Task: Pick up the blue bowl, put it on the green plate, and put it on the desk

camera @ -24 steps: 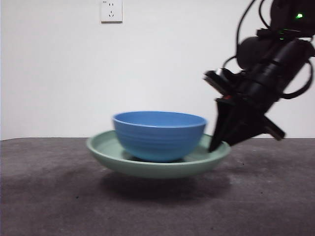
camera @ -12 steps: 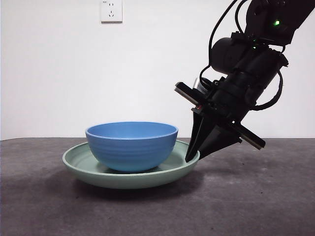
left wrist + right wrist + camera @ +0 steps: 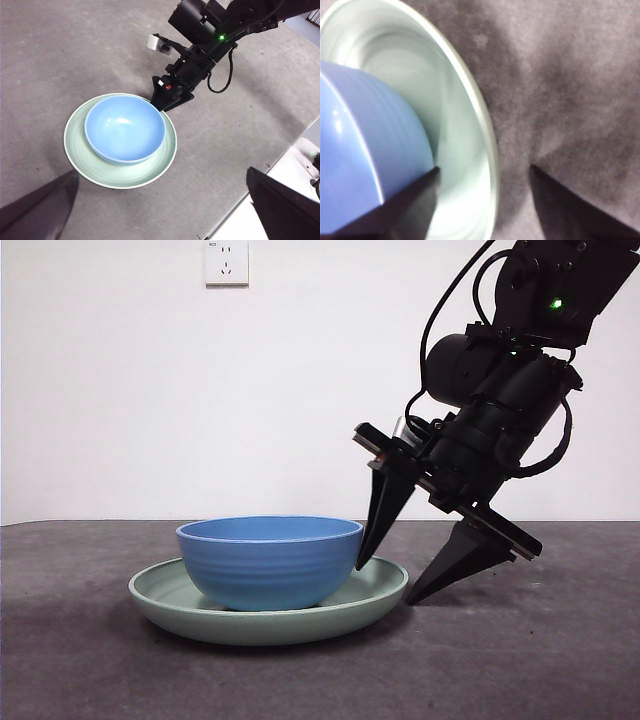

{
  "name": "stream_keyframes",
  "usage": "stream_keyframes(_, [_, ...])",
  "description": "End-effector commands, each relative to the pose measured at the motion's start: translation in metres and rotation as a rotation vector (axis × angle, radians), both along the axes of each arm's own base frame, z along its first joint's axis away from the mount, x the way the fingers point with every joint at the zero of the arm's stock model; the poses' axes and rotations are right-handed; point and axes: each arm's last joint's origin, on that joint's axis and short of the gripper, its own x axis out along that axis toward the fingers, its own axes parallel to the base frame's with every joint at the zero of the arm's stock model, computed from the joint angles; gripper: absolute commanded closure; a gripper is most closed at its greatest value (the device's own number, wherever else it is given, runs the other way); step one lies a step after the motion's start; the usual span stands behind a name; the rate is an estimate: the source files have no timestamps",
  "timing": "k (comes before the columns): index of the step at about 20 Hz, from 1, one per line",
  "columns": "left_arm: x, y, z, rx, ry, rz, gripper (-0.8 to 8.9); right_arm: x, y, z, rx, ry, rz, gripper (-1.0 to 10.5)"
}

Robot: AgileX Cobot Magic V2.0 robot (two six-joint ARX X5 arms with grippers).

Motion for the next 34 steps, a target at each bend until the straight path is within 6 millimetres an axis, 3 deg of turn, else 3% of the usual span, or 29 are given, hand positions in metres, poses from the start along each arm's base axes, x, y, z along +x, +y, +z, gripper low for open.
stream_keyframes(1, [0.0,-0.001,0.004,-0.012,-0.013,-0.004,1.29,0.006,0.001,0.006,-0.006,-0.041,-0.003,6.1])
stream_keyframes(4, [0.0,-0.001,0.004,-0.012,-0.014,-0.004,1.29,0.011,-0.007,0.03,-0.021,-0.118,-0.025,6.1])
stream_keyframes(7, [0.0,-0.001,0.004,-0.011,-0.012,-0.004,1.29,0.008,-0.016,0.069,-0.093,-0.222,-0.046,6.0])
stream_keyframes(10, [-0.001,0.0,0.003,-0.002,0.0,-0.004,1.29,-0.009,-0.024,0.111,-0.12,-0.319,-0.019,4.2])
stream_keyframes(14, [-0.002,0.001,0.0,0.02,0.027,-0.004,1.29,-0.063,-0.039,0.164,-0.168,-0.439,0.034,3.9])
stream_keyframes(18, [-0.003,0.002,-0.002,0.038,0.043,-0.006,1.29,-0.132,-0.063,0.201,-0.243,-0.5,0.1,3.9])
stream_keyframes(23, [-0.003,0.002,-0.002,0.041,0.047,-0.006,1.29,-0.204,-0.096,0.224,-0.223,-0.54,0.12,3.9])
stream_keyframes(27, [-0.003,0.001,-0.001,0.032,0.036,-0.006,1.3,-0.246,-0.118,0.23,-0.198,-0.595,0.105,3.9])
stream_keyframes(34, [-0.004,0.002,-0.004,0.052,0.06,-0.007,1.3,-0.277,-0.134,0.234,-0.153,-0.691,0.08,3.9])
